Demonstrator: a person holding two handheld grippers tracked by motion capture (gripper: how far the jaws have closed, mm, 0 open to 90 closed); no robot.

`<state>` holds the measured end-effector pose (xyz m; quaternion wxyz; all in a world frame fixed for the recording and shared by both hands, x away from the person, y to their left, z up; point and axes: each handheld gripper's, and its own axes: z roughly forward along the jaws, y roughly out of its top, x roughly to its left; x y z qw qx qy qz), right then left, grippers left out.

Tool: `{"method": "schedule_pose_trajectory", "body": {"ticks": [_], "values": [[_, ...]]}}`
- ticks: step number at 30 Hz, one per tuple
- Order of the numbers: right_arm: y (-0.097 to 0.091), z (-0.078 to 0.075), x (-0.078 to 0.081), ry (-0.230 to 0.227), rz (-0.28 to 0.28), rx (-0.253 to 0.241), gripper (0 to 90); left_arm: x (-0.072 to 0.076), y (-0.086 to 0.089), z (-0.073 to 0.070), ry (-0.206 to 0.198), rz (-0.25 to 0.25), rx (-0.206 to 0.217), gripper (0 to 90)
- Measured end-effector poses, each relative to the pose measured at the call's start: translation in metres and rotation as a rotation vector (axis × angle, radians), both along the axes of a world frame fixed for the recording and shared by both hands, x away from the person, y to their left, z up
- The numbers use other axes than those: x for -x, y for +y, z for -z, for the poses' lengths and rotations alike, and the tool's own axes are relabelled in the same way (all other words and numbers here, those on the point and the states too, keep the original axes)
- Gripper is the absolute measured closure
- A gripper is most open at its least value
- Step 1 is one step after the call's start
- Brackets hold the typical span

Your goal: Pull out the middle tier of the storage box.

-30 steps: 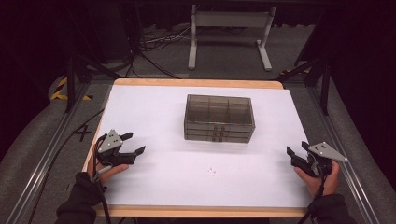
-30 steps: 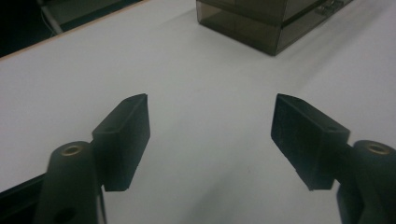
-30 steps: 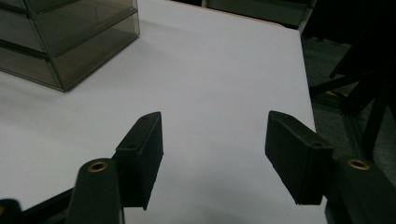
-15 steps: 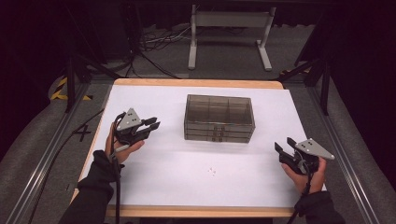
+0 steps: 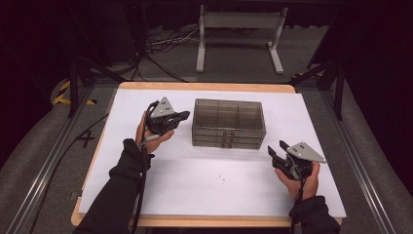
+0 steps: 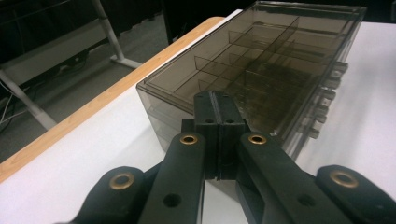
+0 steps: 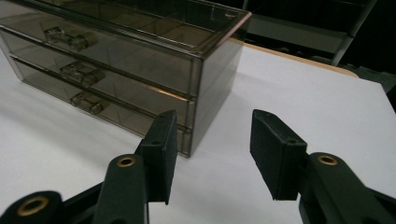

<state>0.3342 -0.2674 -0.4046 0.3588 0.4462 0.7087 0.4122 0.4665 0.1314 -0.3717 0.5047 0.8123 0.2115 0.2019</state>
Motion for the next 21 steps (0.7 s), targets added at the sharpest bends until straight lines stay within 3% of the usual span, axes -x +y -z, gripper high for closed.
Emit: {"method": "schedule_pose_trajectory", "body": {"ticks": [4,9,17,21], "values": [[0.010,0.000,0.000,-0.005,-0.016,0.016,52.5,-0.004,-0.006,0.001,0.006,0.017,0.024,90.0],[0.024,0.002,-0.004,-0.003,-0.035,0.018,52.5,-0.005,-0.016,0.005,-0.003,0.039,-0.023,90.0],[0.046,0.004,-0.008,0.005,-0.049,0.007,51.5,-0.010,-0.018,0.012,0.013,0.053,-0.008,90.0],[0.073,0.016,-0.014,0.030,-0.052,-0.020,46.9,-0.012,-0.017,0.013,0.009,0.063,0.006,90.0]]}}
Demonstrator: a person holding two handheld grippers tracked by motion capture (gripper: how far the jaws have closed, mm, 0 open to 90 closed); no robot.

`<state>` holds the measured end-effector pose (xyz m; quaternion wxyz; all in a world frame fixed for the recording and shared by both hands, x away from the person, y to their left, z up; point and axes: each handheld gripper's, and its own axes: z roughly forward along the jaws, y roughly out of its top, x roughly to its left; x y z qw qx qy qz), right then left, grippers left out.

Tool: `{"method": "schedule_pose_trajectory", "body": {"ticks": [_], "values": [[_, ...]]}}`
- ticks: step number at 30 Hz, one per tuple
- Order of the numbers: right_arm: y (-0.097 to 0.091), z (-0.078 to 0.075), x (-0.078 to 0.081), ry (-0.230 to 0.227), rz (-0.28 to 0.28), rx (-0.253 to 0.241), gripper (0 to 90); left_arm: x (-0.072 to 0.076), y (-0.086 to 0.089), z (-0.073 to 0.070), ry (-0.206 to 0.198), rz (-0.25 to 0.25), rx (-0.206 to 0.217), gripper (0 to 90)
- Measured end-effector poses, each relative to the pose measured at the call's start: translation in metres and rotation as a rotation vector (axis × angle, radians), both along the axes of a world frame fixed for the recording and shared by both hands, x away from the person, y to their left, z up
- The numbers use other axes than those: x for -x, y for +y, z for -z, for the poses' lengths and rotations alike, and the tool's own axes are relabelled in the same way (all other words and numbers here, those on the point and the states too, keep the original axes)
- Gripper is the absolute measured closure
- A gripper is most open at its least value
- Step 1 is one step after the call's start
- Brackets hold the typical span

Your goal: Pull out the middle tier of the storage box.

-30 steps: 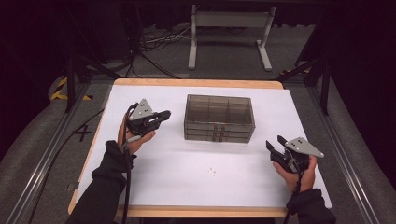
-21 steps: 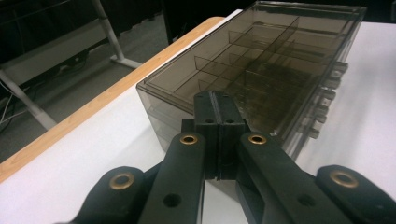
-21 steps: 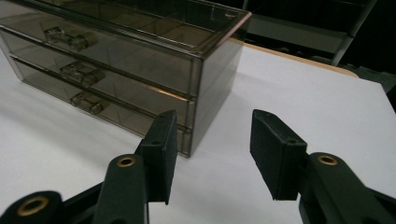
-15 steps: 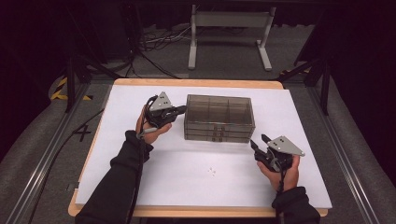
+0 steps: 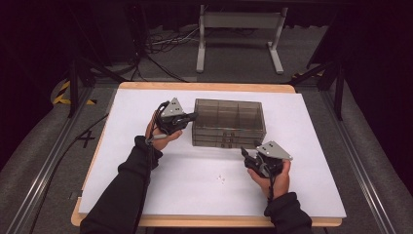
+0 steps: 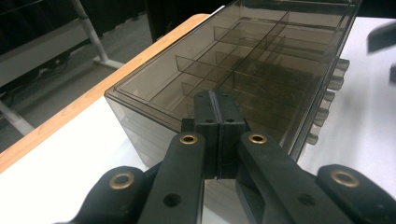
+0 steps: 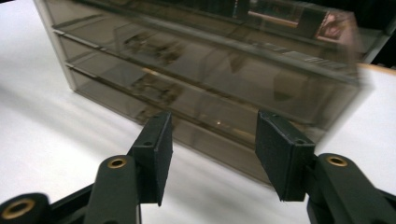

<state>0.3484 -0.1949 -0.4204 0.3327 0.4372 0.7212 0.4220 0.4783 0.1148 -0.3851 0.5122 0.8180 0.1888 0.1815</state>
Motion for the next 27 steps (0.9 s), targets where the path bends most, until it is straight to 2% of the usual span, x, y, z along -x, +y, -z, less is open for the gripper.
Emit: {"method": "schedule_pose_trajectory", "body": {"ticks": [1,5,8,9,16,21,23,25,27], "values": [[0.000,0.000,0.000,0.000,0.000,0.000,46.9,0.000,0.000,0.000,0.000,0.000,0.000,90.0],[0.022,0.012,-0.007,0.022,0.021,-0.026,47.2,-0.001,0.001,0.001,-0.017,0.012,-0.001,90.0],[0.031,0.016,-0.009,0.027,0.046,-0.034,47.3,0.001,0.000,0.001,-0.027,0.008,-0.011,90.0],[0.039,0.019,-0.012,0.024,0.073,-0.041,48.5,0.002,-0.001,0.001,-0.036,0.005,-0.020,90.0],[0.054,0.023,-0.019,0.030,0.125,-0.086,51.3,0.003,-0.001,0.001,-0.046,0.010,-0.025,90.0],[0.065,0.024,-0.021,0.028,0.154,-0.092,51.8,0.003,0.000,0.002,-0.046,0.013,-0.018,90.0],[0.070,0.027,-0.020,0.027,0.184,-0.078,51.7,0.003,0.000,0.001,-0.057,0.014,-0.027,90.0],[0.075,0.028,-0.020,0.033,0.219,-0.070,52.1,0.003,-0.001,0.002,-0.052,0.012,-0.020,90.0],[0.077,0.028,-0.020,0.031,0.238,-0.078,53.0,0.004,0.000,0.002,-0.058,0.014,-0.022,90.0]]}}
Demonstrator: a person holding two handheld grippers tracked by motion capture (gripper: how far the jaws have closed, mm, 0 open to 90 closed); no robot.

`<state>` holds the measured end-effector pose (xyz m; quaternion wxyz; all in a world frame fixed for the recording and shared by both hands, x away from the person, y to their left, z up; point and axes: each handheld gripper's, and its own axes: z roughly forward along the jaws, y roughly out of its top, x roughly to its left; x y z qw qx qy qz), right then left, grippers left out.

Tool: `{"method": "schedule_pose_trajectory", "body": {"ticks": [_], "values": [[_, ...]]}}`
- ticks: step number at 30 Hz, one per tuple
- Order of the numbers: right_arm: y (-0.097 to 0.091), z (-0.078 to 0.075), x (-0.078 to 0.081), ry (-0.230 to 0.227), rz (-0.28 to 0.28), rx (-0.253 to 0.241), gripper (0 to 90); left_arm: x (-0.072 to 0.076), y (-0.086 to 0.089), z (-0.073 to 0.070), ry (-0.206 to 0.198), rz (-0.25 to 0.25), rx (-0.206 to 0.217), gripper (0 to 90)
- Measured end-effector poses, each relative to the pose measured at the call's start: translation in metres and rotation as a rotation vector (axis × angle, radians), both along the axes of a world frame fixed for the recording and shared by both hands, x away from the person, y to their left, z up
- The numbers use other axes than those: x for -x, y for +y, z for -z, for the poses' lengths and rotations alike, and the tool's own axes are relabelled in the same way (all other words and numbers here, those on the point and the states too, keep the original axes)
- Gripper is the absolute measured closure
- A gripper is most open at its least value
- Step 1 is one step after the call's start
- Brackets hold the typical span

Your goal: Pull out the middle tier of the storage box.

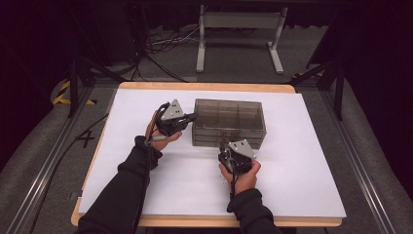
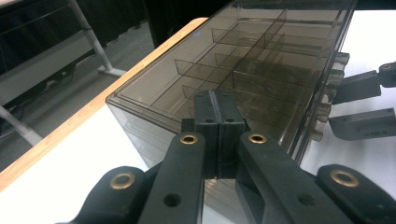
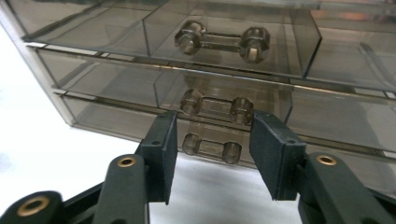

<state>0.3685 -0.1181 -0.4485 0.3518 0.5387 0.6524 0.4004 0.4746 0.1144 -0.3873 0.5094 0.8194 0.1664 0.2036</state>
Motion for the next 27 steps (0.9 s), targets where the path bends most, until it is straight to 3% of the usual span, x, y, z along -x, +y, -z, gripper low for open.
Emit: {"method": "schedule_pose_trajectory", "body": {"ticks": [9,27], "values": [[0.014,0.001,-0.001,-0.001,0.113,-0.006,55.5,0.003,0.000,0.000,-0.024,0.003,-0.013,90.0],[0.010,0.000,0.000,0.016,0.103,-0.062,57.5,0.001,0.002,0.002,-0.008,0.008,0.017,90.0]]}}
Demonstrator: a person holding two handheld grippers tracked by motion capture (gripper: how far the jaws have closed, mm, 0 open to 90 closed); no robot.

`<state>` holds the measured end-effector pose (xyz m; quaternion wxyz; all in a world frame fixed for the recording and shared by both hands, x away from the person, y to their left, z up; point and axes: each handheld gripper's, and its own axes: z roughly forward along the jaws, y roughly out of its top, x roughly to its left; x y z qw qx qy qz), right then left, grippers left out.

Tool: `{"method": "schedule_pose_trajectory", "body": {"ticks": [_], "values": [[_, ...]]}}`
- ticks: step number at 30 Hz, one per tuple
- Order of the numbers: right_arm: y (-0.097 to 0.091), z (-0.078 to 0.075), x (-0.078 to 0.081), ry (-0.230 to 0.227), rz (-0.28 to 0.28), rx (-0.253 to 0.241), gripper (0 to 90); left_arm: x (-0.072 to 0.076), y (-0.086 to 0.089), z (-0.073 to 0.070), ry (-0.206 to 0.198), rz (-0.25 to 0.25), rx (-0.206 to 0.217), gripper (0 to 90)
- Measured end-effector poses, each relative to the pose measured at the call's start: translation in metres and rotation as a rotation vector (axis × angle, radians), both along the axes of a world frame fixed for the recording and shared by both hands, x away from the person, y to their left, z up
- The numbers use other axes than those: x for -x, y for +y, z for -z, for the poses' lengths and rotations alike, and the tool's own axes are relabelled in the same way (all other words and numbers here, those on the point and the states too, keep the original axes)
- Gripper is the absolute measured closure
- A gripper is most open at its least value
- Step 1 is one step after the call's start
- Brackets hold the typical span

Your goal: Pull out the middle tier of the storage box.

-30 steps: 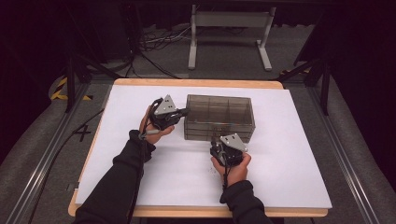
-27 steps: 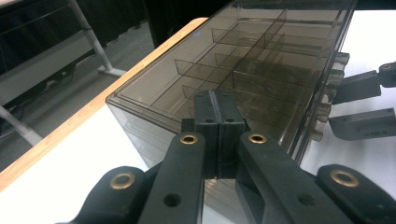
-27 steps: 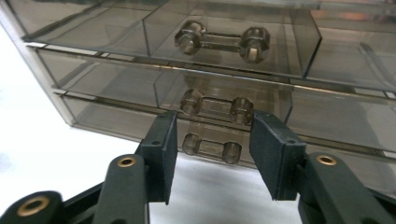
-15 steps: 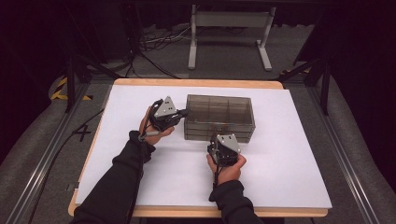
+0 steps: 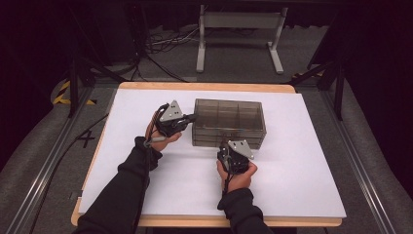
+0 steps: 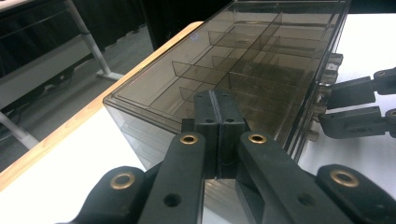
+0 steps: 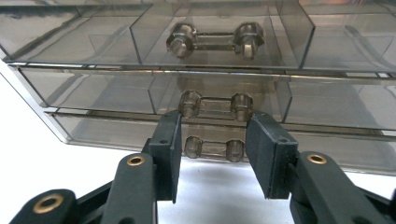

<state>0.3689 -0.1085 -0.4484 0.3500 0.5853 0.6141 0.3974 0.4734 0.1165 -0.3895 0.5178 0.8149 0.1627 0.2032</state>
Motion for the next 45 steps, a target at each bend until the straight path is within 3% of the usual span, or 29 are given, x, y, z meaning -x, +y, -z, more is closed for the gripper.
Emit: {"method": "schedule_pose_trajectory", "body": {"ticks": [5,13,17,19,31,36,37,39,40,45], "values": [[-0.002,0.000,0.002,0.002,-0.013,-0.009,61.6,0.000,0.000,0.000,0.002,0.000,0.001,90.0],[-0.001,0.001,0.000,-0.008,-0.009,-0.020,50.3,0.001,0.000,0.000,-0.001,-0.003,0.000,90.0],[0.002,0.000,0.000,-0.016,0.019,-0.022,54.3,0.002,-0.001,0.000,-0.009,-0.006,-0.003,90.0],[0.001,-0.001,0.000,-0.018,0.030,-0.049,54.5,0.002,-0.001,0.000,-0.007,-0.002,-0.003,90.0],[0.001,-0.002,0.001,-0.012,0.038,-0.072,55.3,0.002,0.001,0.002,-0.002,0.004,0.013,90.0],[0.000,-0.003,0.004,-0.016,0.035,-0.077,55.8,0.002,0.001,0.001,-0.016,0.003,-0.003,90.0],[-0.002,-0.005,0.008,-0.036,0.056,-0.059,70.9,0.002,0.001,0.001,-0.007,0.005,0.005,90.0],[-0.005,-0.005,0.008,-0.030,0.042,-0.073,71.0,0.002,0.001,0.002,-0.004,0.006,0.013,90.0],[-0.006,-0.004,0.009,-0.027,0.021,-0.044,66.3,0.002,0.001,0.002,-0.003,0.006,0.012,90.0],[-0.003,-0.002,0.010,-0.027,0.007,-0.040,57.8,0.002,0.001,0.001,-0.006,0.005,0.008,90.0]]}}
